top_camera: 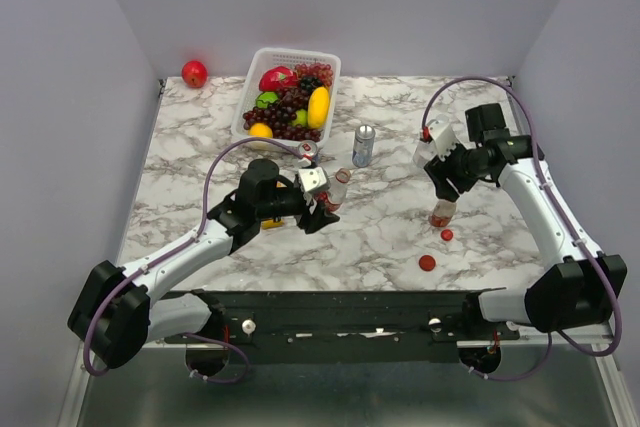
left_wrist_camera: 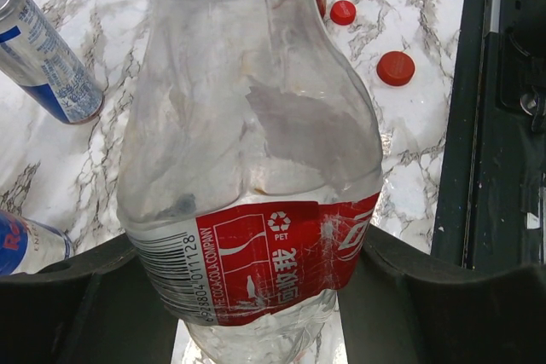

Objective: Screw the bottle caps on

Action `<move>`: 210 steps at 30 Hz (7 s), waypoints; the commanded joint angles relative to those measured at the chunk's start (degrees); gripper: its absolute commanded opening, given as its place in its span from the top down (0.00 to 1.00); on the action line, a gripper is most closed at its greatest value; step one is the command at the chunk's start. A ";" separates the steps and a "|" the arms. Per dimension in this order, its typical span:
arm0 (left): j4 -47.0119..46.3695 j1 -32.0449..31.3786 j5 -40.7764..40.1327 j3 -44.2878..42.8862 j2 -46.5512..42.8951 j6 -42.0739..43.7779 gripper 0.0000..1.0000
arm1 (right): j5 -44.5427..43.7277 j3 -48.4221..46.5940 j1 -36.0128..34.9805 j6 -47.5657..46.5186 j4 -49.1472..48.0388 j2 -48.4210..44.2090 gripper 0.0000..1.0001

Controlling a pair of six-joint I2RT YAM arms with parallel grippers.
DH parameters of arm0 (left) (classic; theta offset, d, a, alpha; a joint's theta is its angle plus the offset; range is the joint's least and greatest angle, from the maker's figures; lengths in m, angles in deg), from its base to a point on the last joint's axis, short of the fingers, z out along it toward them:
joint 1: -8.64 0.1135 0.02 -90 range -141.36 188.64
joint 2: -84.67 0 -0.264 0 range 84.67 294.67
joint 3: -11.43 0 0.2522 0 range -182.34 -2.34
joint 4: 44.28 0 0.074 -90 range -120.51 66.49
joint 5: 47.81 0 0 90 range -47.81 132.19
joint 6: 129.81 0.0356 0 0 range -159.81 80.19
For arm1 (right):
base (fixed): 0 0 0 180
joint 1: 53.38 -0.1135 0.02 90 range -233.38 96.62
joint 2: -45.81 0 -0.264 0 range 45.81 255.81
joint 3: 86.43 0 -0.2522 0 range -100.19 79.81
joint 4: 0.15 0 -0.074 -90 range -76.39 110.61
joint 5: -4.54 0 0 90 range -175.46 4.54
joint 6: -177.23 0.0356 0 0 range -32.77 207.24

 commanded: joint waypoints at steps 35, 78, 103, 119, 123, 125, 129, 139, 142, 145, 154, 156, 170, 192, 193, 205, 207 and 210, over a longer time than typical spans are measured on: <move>-0.72 0.58 -1.78 2.43 -2.47 -1.29 1.00 | 4.37 -15.21 -11.30 -1.72 5.52 12.66 0.69; -1.60 2.17 -1.78 4.80 -3.09 -2.17 1.00 | 2.70 -12.23 -15.79 -4.01 4.29 14.96 0.45; -1.33 2.17 -1.60 4.98 -3.09 -1.73 1.00 | 0.42 -14.33 -16.23 -1.64 1.75 13.99 0.36; -1.33 2.34 -1.69 5.59 -3.18 -1.73 1.00 | 1.65 -16.01 -16.23 -1.46 2.18 15.05 0.36; -1.25 2.34 -1.69 5.33 -3.09 -1.73 1.00 | 2.00 -17.15 -16.14 -1.11 3.41 12.60 0.36; -0.98 2.34 -1.61 5.24 -3.00 -1.73 1.00 | 1.04 -15.92 -16.05 -1.54 3.59 10.31 0.38; -1.07 2.34 -1.60 5.33 -2.83 -1.99 1.00 | 2.34 -10.57 -11.15 -2.25 4.03 4.25 0.43; -0.90 2.34 -0.56 4.27 -1.25 -3.22 1.00 | 2.79 12.28 2.14 -7.62 -0.70 -5.34 0.48; -0.28 2.26 0.06 4.01 -0.63 -3.75 1.00 | 2.70 15.71 2.58 -7.70 -2.73 -3.94 0.40; -0.28 2.25 -0.20 3.92 -0.54 -4.02 1.00 | 0.95 21.14 2.58 -9.19 -8.25 -3.68 0.36; 2.53 2.25 -0.99 2.95 -0.72 -2.35 1.00 | -3.19 26.10 2.50 -11.31 -16.71 -0.43 0.36; 2.62 2.25 -0.99 2.95 -0.54 -2.26 1.00 | -3.45 25.39 2.50 -11.30 -16.98 0.72 0.37; 1.83 2.25 -0.99 2.34 0.69 -2.35 1.00 | -5.38 27.41 2.50 -12.27 -18.56 3.27 0.39; 1.22 2.25 -1.17 2.34 1.31 -2.70 1.00 | -5.03 27.59 2.58 -12.36 -19.09 6.35 0.51; 1.21 2.25 -1.17 2.34 1.31 -2.70 1.00 | -4.95 27.67 2.50 -12.27 -19.00 6.35 0.51; 1.21 2.25 -1.17 2.34 1.57 -2.87 1.00 | -4.43 27.15 3.46 -11.30 -17.15 10.66 0.60; 1.56 2.25 -1.17 2.08 1.66 -2.70 1.00 | -4.07 26.80 3.46 -11.39 -17.33 9.95 0.60; 1.92 2.25 -1.25 1.81 1.75 -2.52 1.00 | -4.68 25.66 3.72 -11.30 -16.10 9.69 0.62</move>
